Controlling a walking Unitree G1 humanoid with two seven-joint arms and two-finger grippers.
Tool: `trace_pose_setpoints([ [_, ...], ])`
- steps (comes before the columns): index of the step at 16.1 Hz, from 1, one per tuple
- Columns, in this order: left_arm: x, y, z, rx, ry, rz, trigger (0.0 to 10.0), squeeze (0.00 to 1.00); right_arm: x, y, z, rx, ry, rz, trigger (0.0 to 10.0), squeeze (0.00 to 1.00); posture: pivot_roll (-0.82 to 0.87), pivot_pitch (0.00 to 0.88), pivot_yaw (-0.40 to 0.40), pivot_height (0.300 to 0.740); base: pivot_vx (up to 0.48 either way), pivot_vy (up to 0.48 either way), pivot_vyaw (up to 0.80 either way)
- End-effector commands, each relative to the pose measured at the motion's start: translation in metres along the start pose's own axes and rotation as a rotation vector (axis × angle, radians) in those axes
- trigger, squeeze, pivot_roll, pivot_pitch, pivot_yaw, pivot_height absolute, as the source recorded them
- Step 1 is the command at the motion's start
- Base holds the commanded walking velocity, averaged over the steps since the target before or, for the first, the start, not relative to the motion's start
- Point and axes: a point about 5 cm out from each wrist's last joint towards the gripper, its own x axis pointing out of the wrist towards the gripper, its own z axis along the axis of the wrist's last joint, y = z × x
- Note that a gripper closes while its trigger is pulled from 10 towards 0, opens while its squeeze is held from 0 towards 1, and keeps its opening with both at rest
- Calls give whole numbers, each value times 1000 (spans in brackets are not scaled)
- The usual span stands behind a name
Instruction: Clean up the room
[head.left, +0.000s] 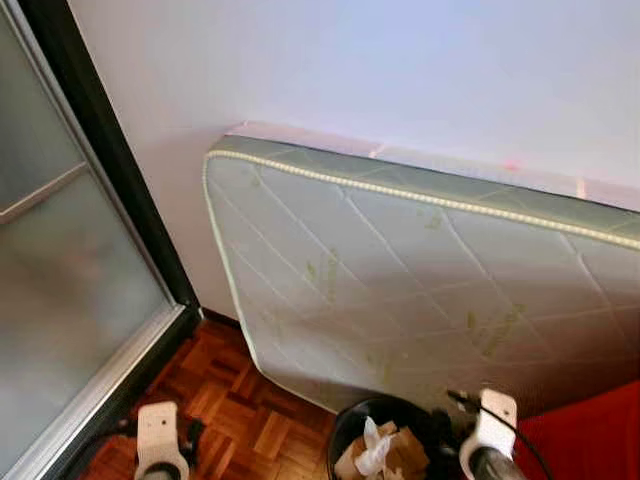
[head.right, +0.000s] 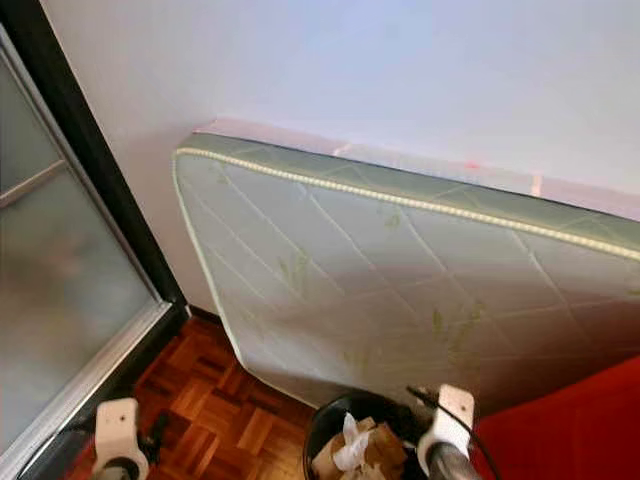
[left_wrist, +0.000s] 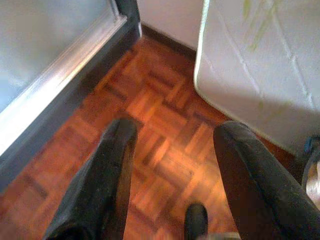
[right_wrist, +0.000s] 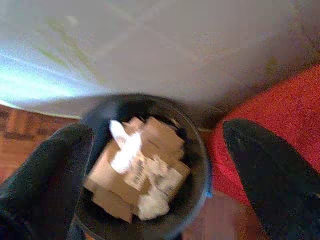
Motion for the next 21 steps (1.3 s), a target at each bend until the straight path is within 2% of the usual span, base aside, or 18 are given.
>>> trace_pose_setpoints([
  [1, 0, -2, -7, -7, 32, 9, 10000, 0, -2, -10, -4, -15, 23, -33, 10000, 0, 153, 0, -3, 740, 0, 0, 0],
  [3, -2, -8, -20, -12, 89, 1, 10000, 0, -4, -22, -10, -32, 55, -72, 10000, 0, 152, 0, -12, 740, 0, 0, 0],
  [5, -7, -13, -34, -12, 155, -4, 10000, 0, -5, -22, -12, -48, 70, -69, 10000, 0, 155, 0, -22, 740, 0, 0, 0],
  [9, -12, -16, -46, -18, 208, -13, 10000, 0, -2, -2, -12, -57, 61, -12, 10000, 0, 171, 0, -26, 740, 0, 0, 0],
  [13, -12, -14, -47, -12, 227, -21, 10000, 0, -1, 4, -8, -51, 49, -1, 10000, 0, 116, 0, 7, 740, 0, 0, 0],
  [19, -16, -34, -58, 29, 304, -108, 10000, 0, -3, -25, 4, -41, 6, -50, 10000, 0, -34, 0, 69, 740, 0, 0, 0],
  [21, -18, -35, -61, 43, 327, -117, 10000, 0, -4, -31, 4, -35, -4, -61, 10000, 0, -52, 0, 85, 740, 0, 0, 0],
])
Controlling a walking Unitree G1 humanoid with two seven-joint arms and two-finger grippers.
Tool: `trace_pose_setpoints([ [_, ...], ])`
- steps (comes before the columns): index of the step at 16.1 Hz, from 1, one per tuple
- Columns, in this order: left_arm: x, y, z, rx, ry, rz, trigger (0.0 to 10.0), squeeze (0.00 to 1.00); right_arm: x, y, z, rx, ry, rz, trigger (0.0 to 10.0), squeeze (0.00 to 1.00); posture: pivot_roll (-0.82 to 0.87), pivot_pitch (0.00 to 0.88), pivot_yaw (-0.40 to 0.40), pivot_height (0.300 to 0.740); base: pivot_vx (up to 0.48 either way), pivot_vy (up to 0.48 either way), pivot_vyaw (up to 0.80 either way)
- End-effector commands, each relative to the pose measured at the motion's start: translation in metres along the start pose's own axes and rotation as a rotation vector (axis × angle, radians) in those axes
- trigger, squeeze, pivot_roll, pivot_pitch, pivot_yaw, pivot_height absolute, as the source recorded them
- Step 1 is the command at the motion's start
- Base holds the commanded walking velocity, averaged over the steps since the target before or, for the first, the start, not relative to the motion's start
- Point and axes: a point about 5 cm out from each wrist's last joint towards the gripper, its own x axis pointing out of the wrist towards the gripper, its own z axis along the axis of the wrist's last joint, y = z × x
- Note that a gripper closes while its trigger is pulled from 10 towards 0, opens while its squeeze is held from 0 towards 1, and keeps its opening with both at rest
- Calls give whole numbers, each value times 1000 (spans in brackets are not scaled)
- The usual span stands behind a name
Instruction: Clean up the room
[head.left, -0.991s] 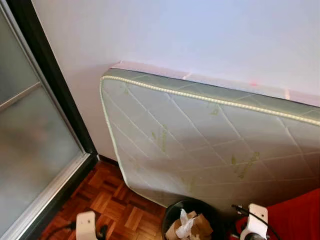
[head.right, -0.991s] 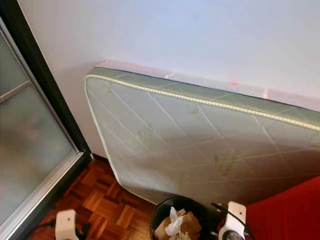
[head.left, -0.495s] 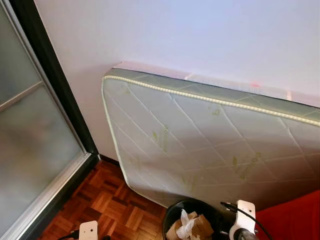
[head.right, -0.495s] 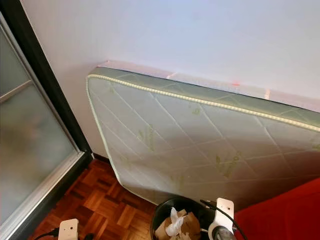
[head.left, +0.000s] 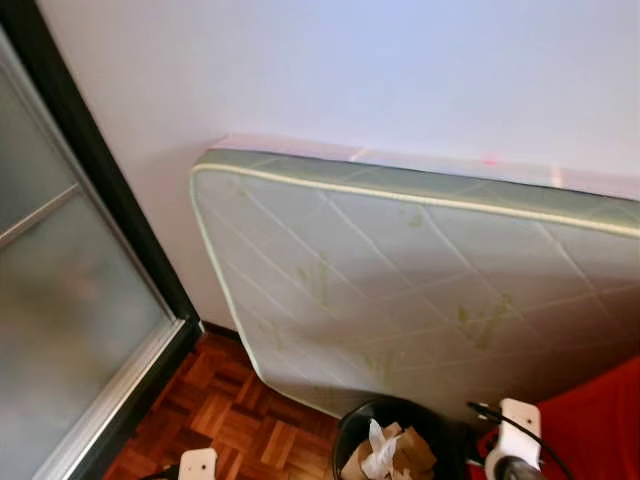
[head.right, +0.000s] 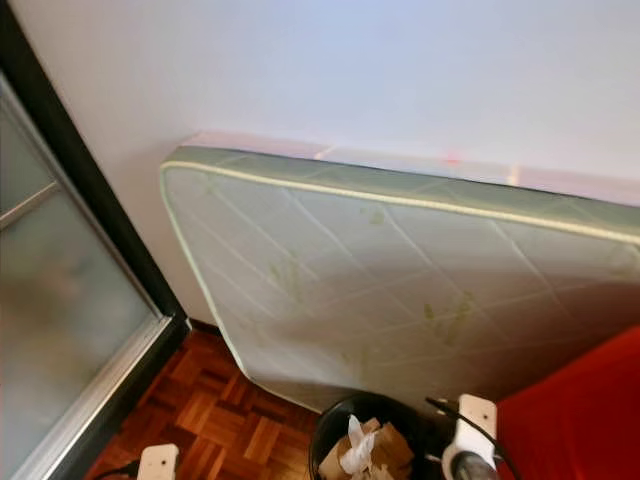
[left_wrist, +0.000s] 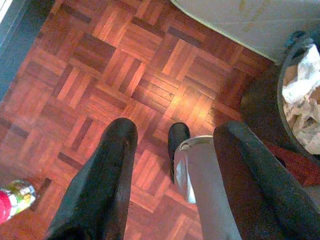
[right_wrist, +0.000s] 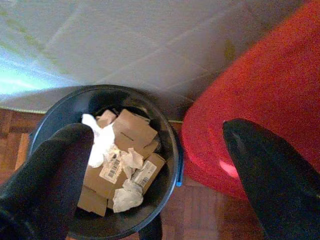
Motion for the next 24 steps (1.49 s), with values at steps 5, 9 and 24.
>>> trace_pose_setpoints([
  [5, 0, 19, 4, 6, 16, 46, 10000, 0, -3, 14, -15, 16, 21, 45, 10000, 0, -27, 0, 51, 740, 0, 0, 0],
  [9, 0, 25, 7, -15, 1, 65, 10000, 0, -4, 10, -22, 39, 44, 12, 10000, 0, 26, 0, 57, 740, 0, 0, 0],
  [24, -4, 25, -3, -9, 4, 58, 10000, 0, -13, 7, -51, -21, 135, 18, 10000, 0, 5, 0, 61, 740, -16, 0, 0],
])
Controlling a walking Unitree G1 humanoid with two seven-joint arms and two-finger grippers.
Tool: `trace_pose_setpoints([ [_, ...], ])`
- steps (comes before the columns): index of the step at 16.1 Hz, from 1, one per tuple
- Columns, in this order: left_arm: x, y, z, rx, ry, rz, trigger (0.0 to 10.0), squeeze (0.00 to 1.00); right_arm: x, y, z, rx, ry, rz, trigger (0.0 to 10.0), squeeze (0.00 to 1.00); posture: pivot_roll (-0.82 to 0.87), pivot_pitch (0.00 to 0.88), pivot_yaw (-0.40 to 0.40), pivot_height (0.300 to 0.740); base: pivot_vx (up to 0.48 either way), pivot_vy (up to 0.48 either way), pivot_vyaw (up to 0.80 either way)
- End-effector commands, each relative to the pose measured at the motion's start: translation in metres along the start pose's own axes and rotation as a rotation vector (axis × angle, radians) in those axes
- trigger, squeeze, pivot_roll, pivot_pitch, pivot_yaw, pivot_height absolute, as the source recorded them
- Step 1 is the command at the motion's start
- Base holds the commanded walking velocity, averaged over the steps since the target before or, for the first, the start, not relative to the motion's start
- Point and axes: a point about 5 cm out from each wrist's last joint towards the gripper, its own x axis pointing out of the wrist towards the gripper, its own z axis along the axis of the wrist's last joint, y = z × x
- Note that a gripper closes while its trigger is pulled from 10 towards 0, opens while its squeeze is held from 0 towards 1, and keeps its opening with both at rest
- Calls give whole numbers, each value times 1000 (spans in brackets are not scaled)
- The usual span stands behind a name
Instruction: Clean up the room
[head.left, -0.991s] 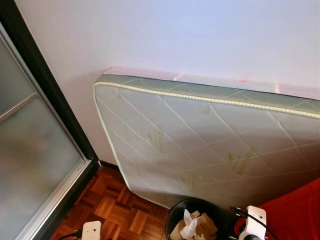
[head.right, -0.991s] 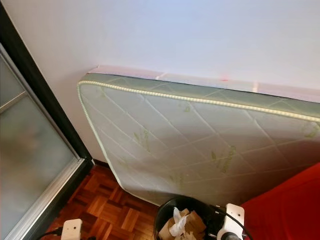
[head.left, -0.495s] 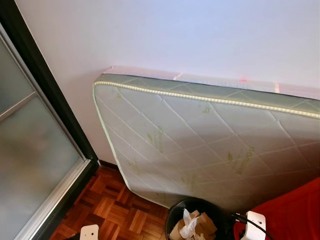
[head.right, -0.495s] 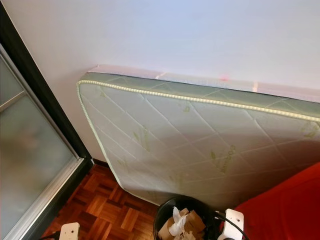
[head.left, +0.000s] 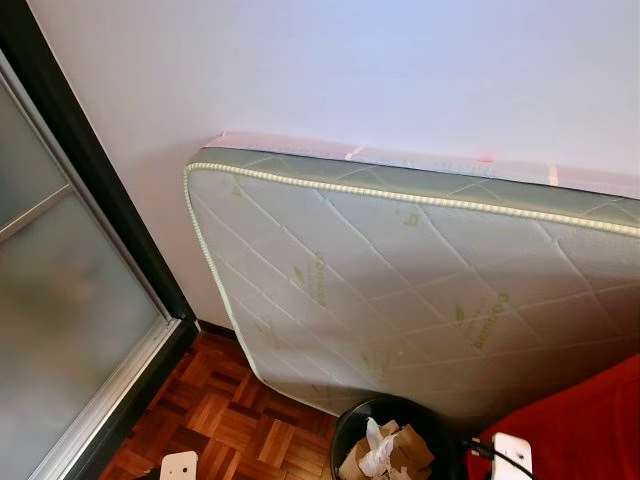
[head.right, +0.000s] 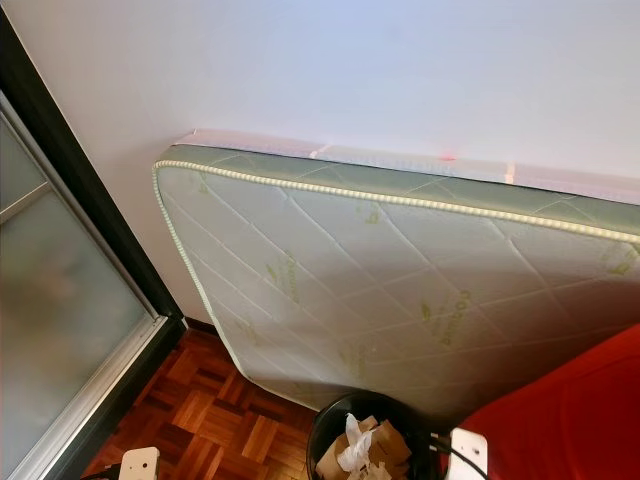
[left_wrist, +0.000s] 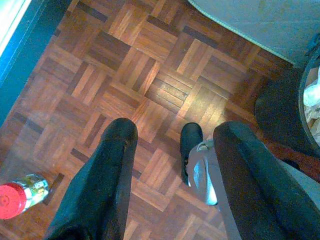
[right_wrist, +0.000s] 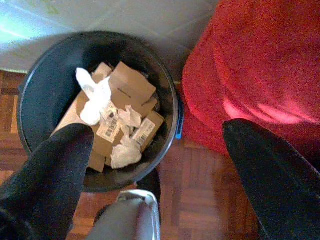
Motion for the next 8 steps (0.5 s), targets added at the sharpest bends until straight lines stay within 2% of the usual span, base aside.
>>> trace_pose_setpoints([
  [1, -1, 2, -3, 11, 9, -2, 10000, 0, -2, 0, -8, -6, 21, 4, 10000, 0, 9, 0, 60, 740, -244, 0, 0],
  [4, -1, 2, -2, 11, 8, -4, 10000, 0, -3, -7, -11, -14, 29, 3, 10000, 0, 12, 0, 59, 740, -258, 0, 0],
  [6, -1, 1, -4, 12, 13, -4, 10000, 0, -5, -21, -8, -13, 29, -13, 10000, 0, 8, 0, 60, 740, -270, 0, 0],
  [8, -2, 1, -5, 12, 18, -5, 10000, 0, -5, -26, -7, -13, 28, -23, 10000, 0, 10, 0, 58, 740, -270, 0, 0],
])
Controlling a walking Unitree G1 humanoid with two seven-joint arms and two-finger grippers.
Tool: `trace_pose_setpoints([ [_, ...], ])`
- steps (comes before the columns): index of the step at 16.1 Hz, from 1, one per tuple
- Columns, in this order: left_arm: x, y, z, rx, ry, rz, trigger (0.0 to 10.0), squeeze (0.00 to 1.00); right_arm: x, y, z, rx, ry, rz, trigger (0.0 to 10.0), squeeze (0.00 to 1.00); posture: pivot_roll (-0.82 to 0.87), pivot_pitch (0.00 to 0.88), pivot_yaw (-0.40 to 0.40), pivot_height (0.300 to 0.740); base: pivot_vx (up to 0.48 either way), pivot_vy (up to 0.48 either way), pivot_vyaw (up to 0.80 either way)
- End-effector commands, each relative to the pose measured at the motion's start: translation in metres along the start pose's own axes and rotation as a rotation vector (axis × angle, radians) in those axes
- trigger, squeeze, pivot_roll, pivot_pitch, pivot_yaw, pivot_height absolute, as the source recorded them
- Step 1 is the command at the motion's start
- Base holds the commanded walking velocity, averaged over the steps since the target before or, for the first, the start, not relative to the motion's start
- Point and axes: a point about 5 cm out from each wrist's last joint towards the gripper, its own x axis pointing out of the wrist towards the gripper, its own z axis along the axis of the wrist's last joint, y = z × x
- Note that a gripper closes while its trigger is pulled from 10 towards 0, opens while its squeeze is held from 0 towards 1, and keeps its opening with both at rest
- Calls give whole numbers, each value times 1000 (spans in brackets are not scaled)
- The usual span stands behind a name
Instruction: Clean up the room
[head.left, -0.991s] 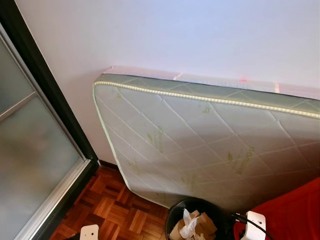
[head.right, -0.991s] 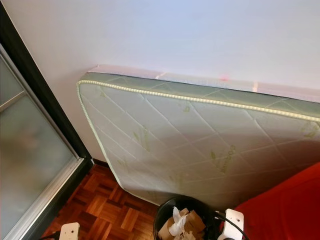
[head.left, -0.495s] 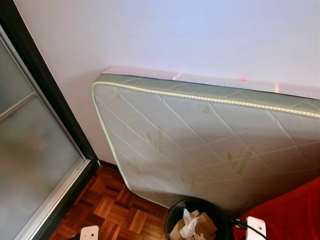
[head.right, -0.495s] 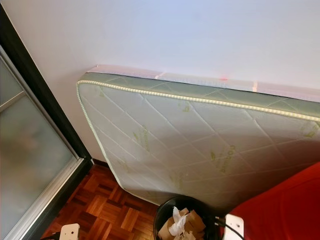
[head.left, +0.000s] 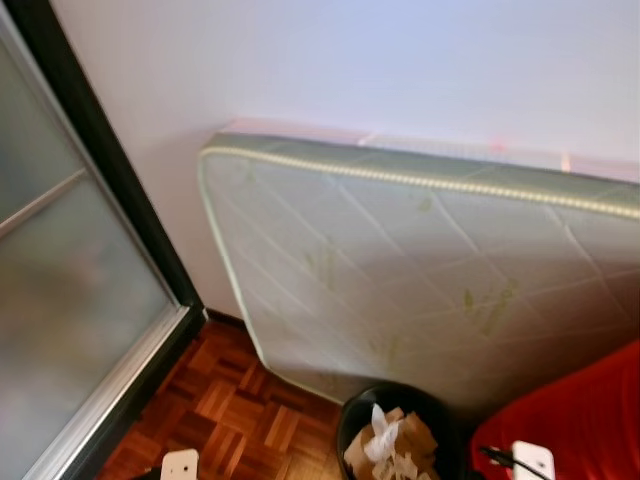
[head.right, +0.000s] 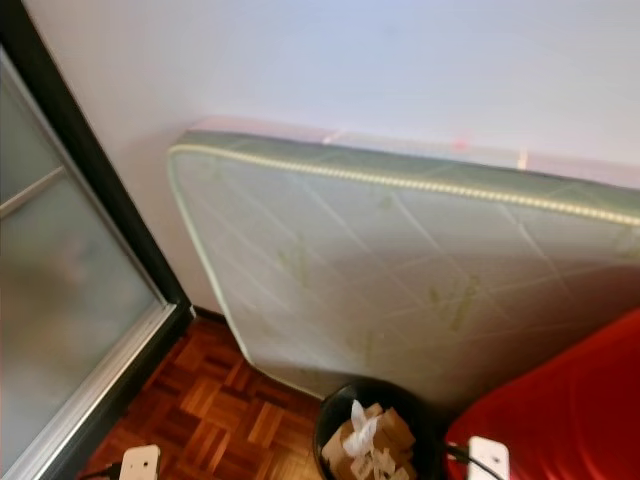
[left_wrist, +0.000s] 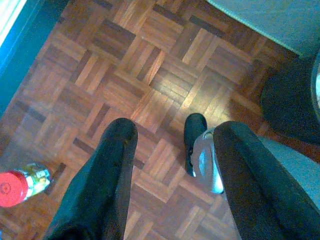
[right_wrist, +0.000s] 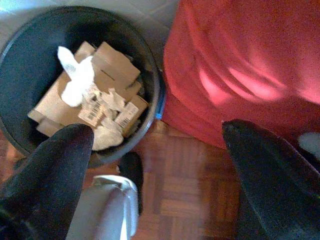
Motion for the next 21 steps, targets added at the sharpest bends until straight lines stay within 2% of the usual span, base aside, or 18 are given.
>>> trace_pose_setpoints([
  [1, -2, 2, -7, 12, 21, 0, 10000, 0, -1, 1, -7, 10, 24, 6, 10000, 0, 11, 0, 59, 740, -274, 0, 0],
  [15, 0, -4, 1, 9, -12, -7, 10000, 0, 0, 6, -7, 9, 21, 13, 10000, 0, 21, 0, 47, 740, -272, 0, 0],
  [19, 0, -3, 2, 7, -12, -5, 10000, 0, 0, 8, -7, 20, 22, 16, 10000, 0, 20, 0, 51, 740, 0, 0, 0],
  [21, 0, -2, 2, 10, -9, -8, 10000, 0, 0, 10, -8, 17, 33, 21, 10000, 0, 22, 0, 52, 740, 0, 0, -669],
])
